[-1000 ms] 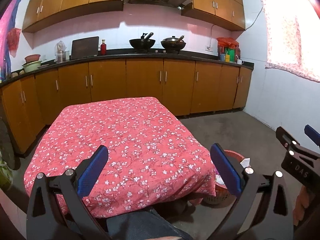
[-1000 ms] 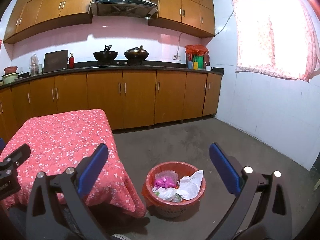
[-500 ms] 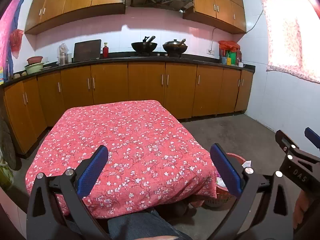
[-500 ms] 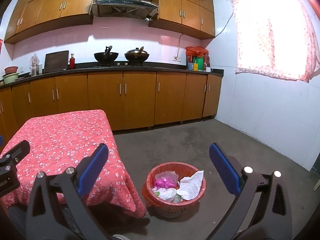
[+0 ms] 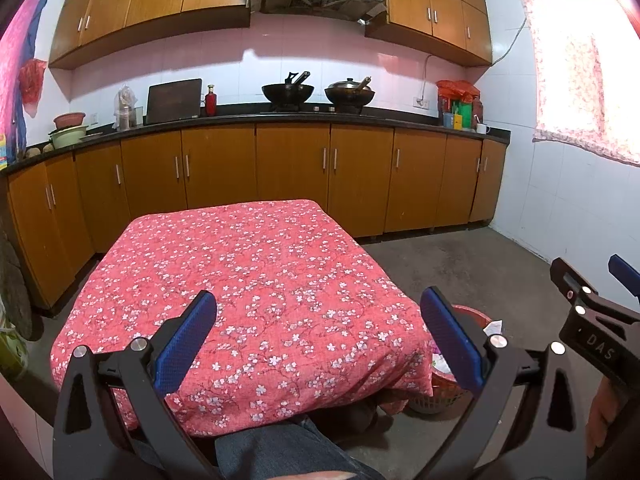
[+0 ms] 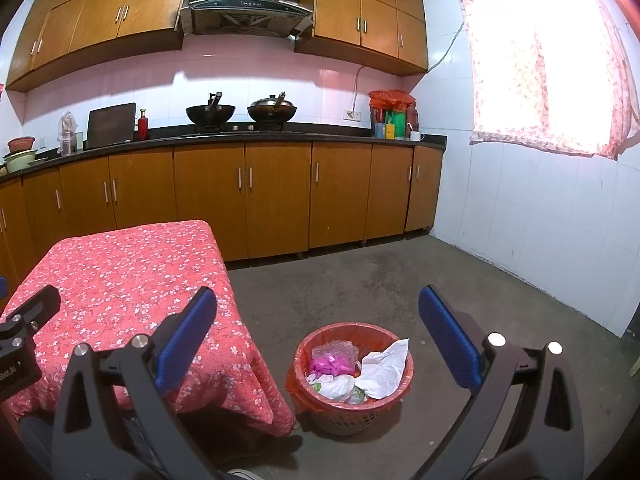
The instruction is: Collect trash
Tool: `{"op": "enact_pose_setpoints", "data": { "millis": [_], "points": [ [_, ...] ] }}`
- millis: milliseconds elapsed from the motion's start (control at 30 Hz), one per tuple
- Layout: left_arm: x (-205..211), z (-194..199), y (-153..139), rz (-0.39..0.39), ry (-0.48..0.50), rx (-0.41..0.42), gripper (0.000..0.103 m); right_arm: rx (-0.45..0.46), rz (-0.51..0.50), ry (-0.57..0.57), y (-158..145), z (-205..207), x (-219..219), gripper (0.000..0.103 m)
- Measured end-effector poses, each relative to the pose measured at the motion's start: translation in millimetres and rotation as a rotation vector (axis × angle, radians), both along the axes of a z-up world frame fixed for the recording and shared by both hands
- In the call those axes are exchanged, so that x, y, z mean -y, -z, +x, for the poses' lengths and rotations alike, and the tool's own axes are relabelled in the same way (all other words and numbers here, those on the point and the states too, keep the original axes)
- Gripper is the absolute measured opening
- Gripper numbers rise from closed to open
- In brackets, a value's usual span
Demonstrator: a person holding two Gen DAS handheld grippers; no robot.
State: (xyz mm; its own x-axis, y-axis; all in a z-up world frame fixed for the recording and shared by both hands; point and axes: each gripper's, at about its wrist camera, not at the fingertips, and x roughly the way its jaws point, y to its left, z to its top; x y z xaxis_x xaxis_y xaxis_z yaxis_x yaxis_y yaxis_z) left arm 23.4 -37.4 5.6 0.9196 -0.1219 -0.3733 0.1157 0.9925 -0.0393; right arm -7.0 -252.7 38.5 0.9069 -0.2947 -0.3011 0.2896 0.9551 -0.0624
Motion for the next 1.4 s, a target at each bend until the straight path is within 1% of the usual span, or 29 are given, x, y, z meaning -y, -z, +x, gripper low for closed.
{"op": "enact_pose_setpoints", "data": {
  "millis": [1400],
  "points": [
    [0.2,2.1,0.7,-0.002,0.001,-0.01,0.101,-0.005,0.007,0.001,3.5,2.9,0.1,0.099]
  ]
}}
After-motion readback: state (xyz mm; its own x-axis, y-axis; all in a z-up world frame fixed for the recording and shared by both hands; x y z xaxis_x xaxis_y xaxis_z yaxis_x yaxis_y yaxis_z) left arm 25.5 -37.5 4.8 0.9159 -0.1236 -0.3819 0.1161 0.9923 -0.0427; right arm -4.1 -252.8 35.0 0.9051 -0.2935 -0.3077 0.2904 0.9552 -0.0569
